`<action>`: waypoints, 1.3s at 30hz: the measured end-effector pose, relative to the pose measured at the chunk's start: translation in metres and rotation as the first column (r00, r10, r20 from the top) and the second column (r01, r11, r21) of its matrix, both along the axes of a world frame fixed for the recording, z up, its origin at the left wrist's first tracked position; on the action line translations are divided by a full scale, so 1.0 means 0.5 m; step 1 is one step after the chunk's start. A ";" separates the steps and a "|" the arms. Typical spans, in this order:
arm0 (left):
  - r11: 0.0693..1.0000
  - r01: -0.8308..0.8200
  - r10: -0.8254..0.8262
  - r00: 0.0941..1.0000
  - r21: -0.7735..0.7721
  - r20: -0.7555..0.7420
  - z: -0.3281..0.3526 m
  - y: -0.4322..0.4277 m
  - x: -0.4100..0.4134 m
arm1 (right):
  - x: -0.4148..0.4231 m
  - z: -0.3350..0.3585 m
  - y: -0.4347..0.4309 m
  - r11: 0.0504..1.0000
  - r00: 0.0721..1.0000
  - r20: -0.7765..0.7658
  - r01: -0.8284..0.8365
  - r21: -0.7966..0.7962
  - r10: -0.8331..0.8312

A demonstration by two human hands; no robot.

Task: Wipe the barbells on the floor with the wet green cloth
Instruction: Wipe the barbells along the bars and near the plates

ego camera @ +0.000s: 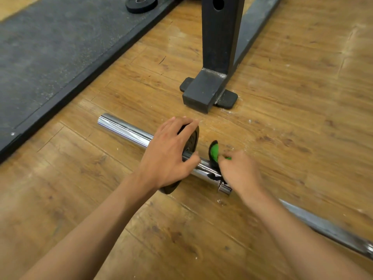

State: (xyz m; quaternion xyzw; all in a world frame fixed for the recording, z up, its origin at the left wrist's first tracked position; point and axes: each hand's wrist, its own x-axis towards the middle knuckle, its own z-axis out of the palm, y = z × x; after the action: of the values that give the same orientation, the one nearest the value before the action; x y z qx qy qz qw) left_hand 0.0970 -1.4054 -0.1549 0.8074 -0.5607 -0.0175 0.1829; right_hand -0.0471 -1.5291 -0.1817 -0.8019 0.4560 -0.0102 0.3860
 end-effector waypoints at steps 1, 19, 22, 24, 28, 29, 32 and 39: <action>1.000 0.005 -0.005 1.000 -0.010 -0.006 0.001 0.003 -0.001 | 0.002 0.000 0.009 0.999 1.000 -0.028 -0.004 -0.033 0.003; 0.985 0.088 -0.084 0.996 0.148 -0.029 0.019 0.048 0.006 | -0.058 -0.007 0.130 0.905 0.968 -0.039 -0.247 -0.346 0.249; 0.990 0.078 -0.076 0.997 0.119 -0.022 0.016 0.075 -0.014 | -0.023 0.002 0.105 0.967 0.982 -0.149 -0.146 -0.208 0.116; 0.994 0.065 -0.064 0.998 0.091 -0.014 0.015 0.093 -0.023 | -0.046 -0.005 0.143 0.927 0.979 -0.131 -0.191 -0.323 0.156; 0.999 0.047 -0.047 0.999 0.016 -0.012 0.007 0.135 -0.045 | -0.100 -0.037 0.176 0.875 0.947 0.052 -0.269 -0.403 0.316; 0.999 0.046 -0.046 0.999 0.004 -0.012 0.004 0.145 -0.053 | -0.092 -0.038 0.158 0.899 0.944 0.086 -0.272 -0.344 0.319; 0.999 0.041 -0.041 0.999 0.012 0.009 0.007 0.154 -0.055 | -0.056 -0.038 0.126 0.988 0.980 0.135 -0.133 -0.084 0.144; 0.953 0.124 -0.121 0.992 0.278 -0.028 0.029 0.076 -0.011 | -0.103 -0.016 0.207 0.892 0.963 -0.012 -0.254 -0.374 0.269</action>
State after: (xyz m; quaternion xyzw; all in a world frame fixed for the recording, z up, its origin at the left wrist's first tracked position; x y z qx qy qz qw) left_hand 0.0917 -1.3673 -0.1405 0.7886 -0.6006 -0.1121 0.0690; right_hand -0.0986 -1.4259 -0.1894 -0.9140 0.3259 -0.0603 0.2339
